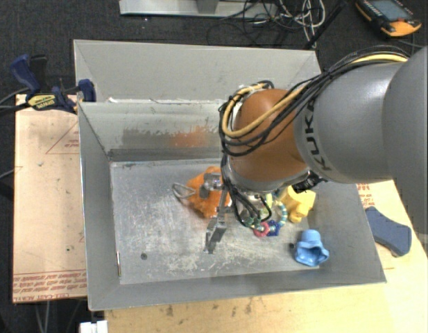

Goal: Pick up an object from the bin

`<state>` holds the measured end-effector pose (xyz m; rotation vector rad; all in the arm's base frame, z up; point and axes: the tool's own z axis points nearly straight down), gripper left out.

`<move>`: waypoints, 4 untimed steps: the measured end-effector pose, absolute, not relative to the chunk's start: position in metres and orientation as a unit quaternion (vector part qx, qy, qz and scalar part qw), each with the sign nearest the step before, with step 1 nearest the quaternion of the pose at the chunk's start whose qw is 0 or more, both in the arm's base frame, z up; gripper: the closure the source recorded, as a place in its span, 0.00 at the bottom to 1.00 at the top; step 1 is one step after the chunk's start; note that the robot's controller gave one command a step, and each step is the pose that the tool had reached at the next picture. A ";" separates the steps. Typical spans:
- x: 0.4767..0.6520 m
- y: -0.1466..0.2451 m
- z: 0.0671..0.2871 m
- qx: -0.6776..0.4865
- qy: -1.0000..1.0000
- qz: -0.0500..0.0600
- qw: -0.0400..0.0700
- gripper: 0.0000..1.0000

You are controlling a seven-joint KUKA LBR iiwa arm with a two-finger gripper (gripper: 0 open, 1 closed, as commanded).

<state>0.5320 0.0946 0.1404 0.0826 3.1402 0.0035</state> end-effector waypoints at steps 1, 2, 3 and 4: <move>0.560 0.076 0.102 0.058 0.998 0.002 0.007 0.00; 0.564 0.063 0.071 0.075 0.997 0.003 0.004 0.00; 0.594 0.042 0.071 0.105 0.995 0.002 0.001 0.00; 0.605 0.025 0.075 0.075 0.997 0.001 0.004 0.00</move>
Offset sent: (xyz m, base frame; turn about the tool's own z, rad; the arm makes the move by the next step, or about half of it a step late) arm 0.0209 -0.0275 -0.0679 0.3838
